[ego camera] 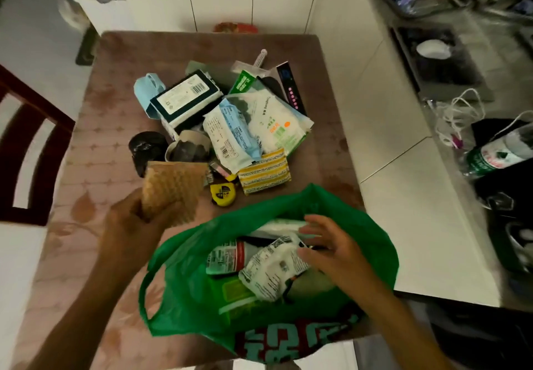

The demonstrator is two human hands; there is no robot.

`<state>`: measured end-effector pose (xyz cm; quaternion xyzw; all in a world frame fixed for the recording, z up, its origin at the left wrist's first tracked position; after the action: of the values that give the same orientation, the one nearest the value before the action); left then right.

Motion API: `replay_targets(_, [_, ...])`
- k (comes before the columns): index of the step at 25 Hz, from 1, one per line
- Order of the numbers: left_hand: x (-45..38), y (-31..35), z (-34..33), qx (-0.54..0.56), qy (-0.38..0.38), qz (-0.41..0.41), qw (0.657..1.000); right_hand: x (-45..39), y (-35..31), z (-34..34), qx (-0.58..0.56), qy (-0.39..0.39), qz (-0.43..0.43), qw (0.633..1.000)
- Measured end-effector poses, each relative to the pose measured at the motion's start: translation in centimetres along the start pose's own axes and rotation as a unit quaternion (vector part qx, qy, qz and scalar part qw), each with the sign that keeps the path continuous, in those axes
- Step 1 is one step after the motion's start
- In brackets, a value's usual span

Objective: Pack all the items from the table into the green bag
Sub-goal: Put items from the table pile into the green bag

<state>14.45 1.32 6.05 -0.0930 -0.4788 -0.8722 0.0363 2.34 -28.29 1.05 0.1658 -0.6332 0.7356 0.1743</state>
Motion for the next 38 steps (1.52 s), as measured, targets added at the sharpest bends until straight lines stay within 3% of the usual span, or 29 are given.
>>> replay_targets(2, [2.0, 2.9, -5.6, 0.014, -0.149, -0.056, 0.987, -1.1, -1.8, -3.0, -0.172, -0.061, -0.003, 0.983])
replay_targets(3, [3.2, 4.8, -8.9, 0.0, -0.222, -0.106, 0.969, -1.7, -2.2, -3.5, -0.216, -0.048, -0.002, 0.975])
replay_targets(6, [2.9, 4.4, -15.5, -0.04, -0.352, -0.138, 0.925, -1.9, -1.9, 0.0, -0.205, 0.103, -0.01, 0.973])
replay_targets(8, [-0.9, 0.6, -16.4, -0.221, -0.297, -0.14, 0.918, -0.9, -1.4, 4.0, -0.116, 0.161, 0.004, 0.98])
replay_targets(10, [-3.0, -3.0, -16.0, -0.386, -0.219, -0.093, 0.891, 0.1, -1.7, 5.6, 0.024, 0.131, 0.051, 0.99])
replay_targets(13, [-3.9, -3.7, -14.7, -0.268, -0.145, -0.042, 0.952, 0.2, -2.9, 2.1, 0.216, 0.034, 0.207, 0.954])
replay_targets(16, [-4.2, 0.0, -12.0, -0.189, -0.085, -0.112, 0.972, -1.8, -0.7, -4.7, 0.462, -0.015, 0.311, 0.83])
replay_targets(17, [-4.0, 1.0, -11.2, -0.189, -0.09, -0.14, 0.968, -2.8, 0.6, -6.8, 0.527, -0.021, 0.292, 0.798])
replay_targets(19, [-3.1, 1.4, -10.6, -0.22, -0.135, -0.17, 0.951, -5.1, 3.4, -9.3, 0.599, -0.039, 0.172, 0.781])
replay_targets(21, [-2.3, 0.4, -10.6, -0.255, -0.182, -0.175, 0.933, -6.4, 5.3, -9.7, 0.587, -0.086, 0.088, 0.8])
replay_targets(24, [-1.6, -0.9, -10.4, -0.258, -0.183, -0.171, 0.933, -4.8, 2.4, -7.3, 0.448, -0.115, 0.139, 0.876])
replay_targets(26, [-1.5, -1.0, -10.7, -0.253, -0.171, -0.175, 0.936, -5.5, -2.5, -4.7, 0.343, -0.024, 0.196, 0.919])
replay_targets(27, [-1.5, -0.9, -11.0, -0.25, -0.162, -0.177, 0.938, -7.2, -4.9, -3.6, 0.328, 0.04, 0.222, 0.917])
replay_targets(29, [-1.2, -0.9, -11.2, -0.251, -0.146, -0.168, 0.942, -12.6, -7.7, -2.7, 0.413, 0.112, 0.228, 0.875])
replay_targets(32, [-0.4, -1.7, -11.2, -0.243, -0.147, -0.157, 0.946, -19.7, -5.4, -2.7, 0.612, 0.076, 0.114, 0.779])
replay_targets(34, [-0.2, -1.5, -10.8, -0.273, -0.146, -0.175, 0.935, -20.5, -3.0, -2.6, 0.649, 0.067, 0.072, 0.754])
replay_targets(36, [-0.2, 0.0, -11.7, -0.327, -0.141, -0.228, 0.906, -18.7, -2.9, -1.9, 0.608, 0.06, 0.09, 0.786])
replay_targets(38, [-0.8, 1.0, -13.4, -0.372, -0.151, -0.213, 0.891, -15.8, -4.8, 0.8, 0.482, 0.086, 0.083, 0.868])
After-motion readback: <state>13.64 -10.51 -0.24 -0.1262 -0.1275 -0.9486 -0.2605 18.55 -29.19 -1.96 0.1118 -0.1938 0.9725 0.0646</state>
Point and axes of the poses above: each hand's wrist, its own x-axis away from the middle knuckle, its own z-axis out of the back of the hand, y = z × x, the point moved 6 cm from there along -x, towards the middle knuckle, and after that the axes turned 4 degrees about -y, right-handed, at the moved point
